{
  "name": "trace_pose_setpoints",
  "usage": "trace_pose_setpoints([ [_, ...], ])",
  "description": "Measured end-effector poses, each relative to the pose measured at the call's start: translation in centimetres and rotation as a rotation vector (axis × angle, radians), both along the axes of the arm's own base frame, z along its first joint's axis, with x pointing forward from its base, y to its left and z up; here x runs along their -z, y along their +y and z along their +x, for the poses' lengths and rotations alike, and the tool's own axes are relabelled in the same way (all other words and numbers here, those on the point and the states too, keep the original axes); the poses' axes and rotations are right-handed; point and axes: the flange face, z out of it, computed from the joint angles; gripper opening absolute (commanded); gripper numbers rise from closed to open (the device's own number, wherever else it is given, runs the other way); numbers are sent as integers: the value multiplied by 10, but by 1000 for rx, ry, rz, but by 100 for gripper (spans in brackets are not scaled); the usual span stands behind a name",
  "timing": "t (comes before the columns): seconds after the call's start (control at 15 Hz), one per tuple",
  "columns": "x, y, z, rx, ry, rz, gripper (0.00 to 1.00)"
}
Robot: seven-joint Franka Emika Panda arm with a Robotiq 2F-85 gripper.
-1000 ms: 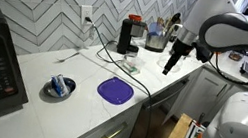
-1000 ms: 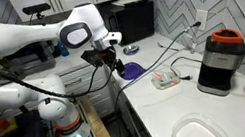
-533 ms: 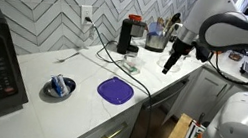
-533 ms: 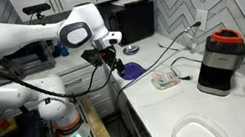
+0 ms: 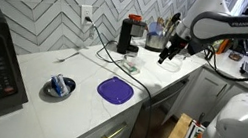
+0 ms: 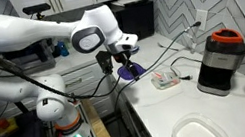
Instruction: Put the clear measuring cup in the clear bowl on the right
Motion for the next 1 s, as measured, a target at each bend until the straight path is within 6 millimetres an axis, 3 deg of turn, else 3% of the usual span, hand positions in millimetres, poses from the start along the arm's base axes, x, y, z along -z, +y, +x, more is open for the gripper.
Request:
trace_pose_setpoints([
  [0.27, -2, -33, 46, 208, 2, 8, 100],
  [0.6, -7, -36, 109, 329, 31, 10, 100],
  [1.0, -8, -38, 116, 332, 35, 13, 100],
])
